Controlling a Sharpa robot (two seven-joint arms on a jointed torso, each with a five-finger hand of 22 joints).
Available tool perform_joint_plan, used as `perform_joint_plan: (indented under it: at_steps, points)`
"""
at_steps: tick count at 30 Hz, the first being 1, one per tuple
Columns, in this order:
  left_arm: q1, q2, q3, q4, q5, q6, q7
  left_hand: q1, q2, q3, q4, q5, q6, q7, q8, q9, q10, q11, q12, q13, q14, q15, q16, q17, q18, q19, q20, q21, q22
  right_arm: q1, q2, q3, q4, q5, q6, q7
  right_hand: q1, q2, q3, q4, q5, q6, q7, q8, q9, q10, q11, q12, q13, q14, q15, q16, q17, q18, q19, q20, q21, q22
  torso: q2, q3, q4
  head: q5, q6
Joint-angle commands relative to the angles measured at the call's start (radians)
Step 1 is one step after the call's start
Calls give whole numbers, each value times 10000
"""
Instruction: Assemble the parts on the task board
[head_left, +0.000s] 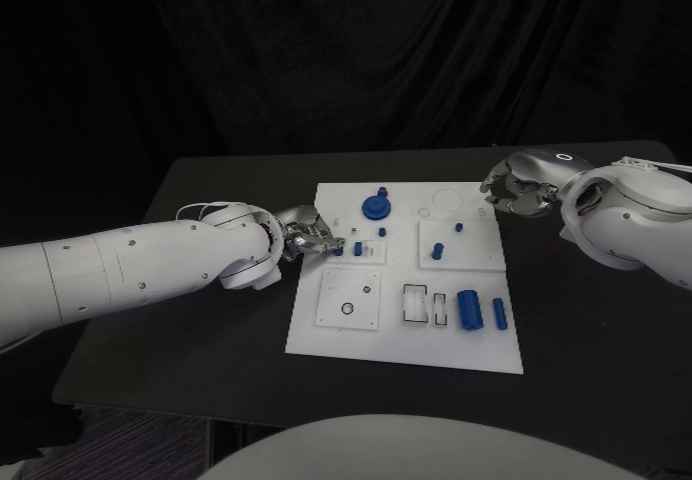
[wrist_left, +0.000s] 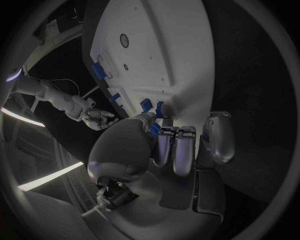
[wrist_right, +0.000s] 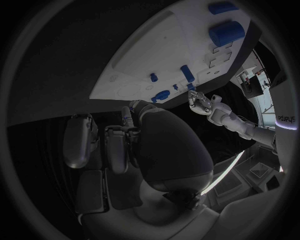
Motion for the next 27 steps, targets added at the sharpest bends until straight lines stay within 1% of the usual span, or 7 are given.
perform_joint_plan:
  at_steps: [1, 2, 3, 8, 23, 27]
  points:
    - [-73, 8, -41, 37, 90, 11, 386, 169, -26, 155, -58, 260, 5, -19, 15, 75, 408, -1, -40, 2265, 1056, 4, 26, 2633, 127, -71, -28, -68, 1333, -25, -9, 7, 6, -27, 86, -179, -11, 12, 85, -6, 34, -15, -19, 33, -21, 568, 40, -41, 2113, 869, 37, -62, 2249, 111, -66, -18, -57, 1750, -4, 2, -11, 1, 1]
    - [-75, 4, -41, 37, 90, -28, 455, 251, -51, 272, -117, 443, 19, -26, 39, 99, 397, -7, -51, 2258, 1056, -2, 26, 2633, 133, -87, -33, -101, 1332, -25, -7, 7, 4, -27, 95, -183, -11, 12, 85, -6, 34, -15, -19, 33, -21, 568, 40, -41, 2113, 869, 37, -62, 2249, 111, -66, -18, -57, 1750, -2, 1, -11, 8, 1]
    - [-76, 1, -41, 37, 90, -59, 498, 284, -66, 328, -144, 507, 27, -31, 53, 112, 387, -11, -60, 2252, 1056, -4, 26, 2633, 134, -91, -34, -112, 1334, -25, -6, 7, 4, -27, 99, -186, -11, 12, 85, -6, 34, -15, -19, 33, -21, 568, 40, -41, 2113, 869, 37, -62, 2249, 111, -66, -18, -57, 1750, -2, 0, -12, 7, 1]
    - [-87, -19, -41, 57, 90, -335, 721, 361, -115, 460, -219, 623, 34, -39, 86, 144, 362, -19, -84, 2237, 1056, -9, 26, 2633, 136, -99, -39, -131, 1341, -26, -5, 7, 0, -27, 113, -194, -11, 12, 85, -6, 34, -15, -19, 33, -21, 568, 40, -41, 2113, 869, 37, -62, 2249, 111, -66, -18, -57, 1750, -1, -7, -3, 3, 1]
    - [-161, -190, -41, 228, 90, -1456, 1170, 413, -144, 562, -273, 538, 32, -40, 117, 171, 315, -18, -128, 2209, 1056, -8, 26, 2633, 143, -126, -41, -175, 1337, -40, -11, 7, -9, -27, 131, -207, -15, 13, 92, -11, 35, -6, -21, 40, -22, 558, 39, -48, 2103, 866, 37, -72, 2243, 115, -73, -19, -78, 1745, -3, -9, -2, 10, 1]
    - [-178, -206, -42, 250, 90, -1617, 1236, 394, -158, 634, -245, 398, -52, -8, 78, 155, 309, 1, -134, 2204, 1056, 0, 26, 2633, 142, -129, -37, -184, 1348, -43, -12, 7, -10, -27, 129, -207, -18, 12, 99, -18, 34, 3, -28, 47, -23, 549, 36, -54, 2094, 861, 36, -89, 2232, 121, -84, -19, -106, 1736, 0, -7, -2, 11, 1]
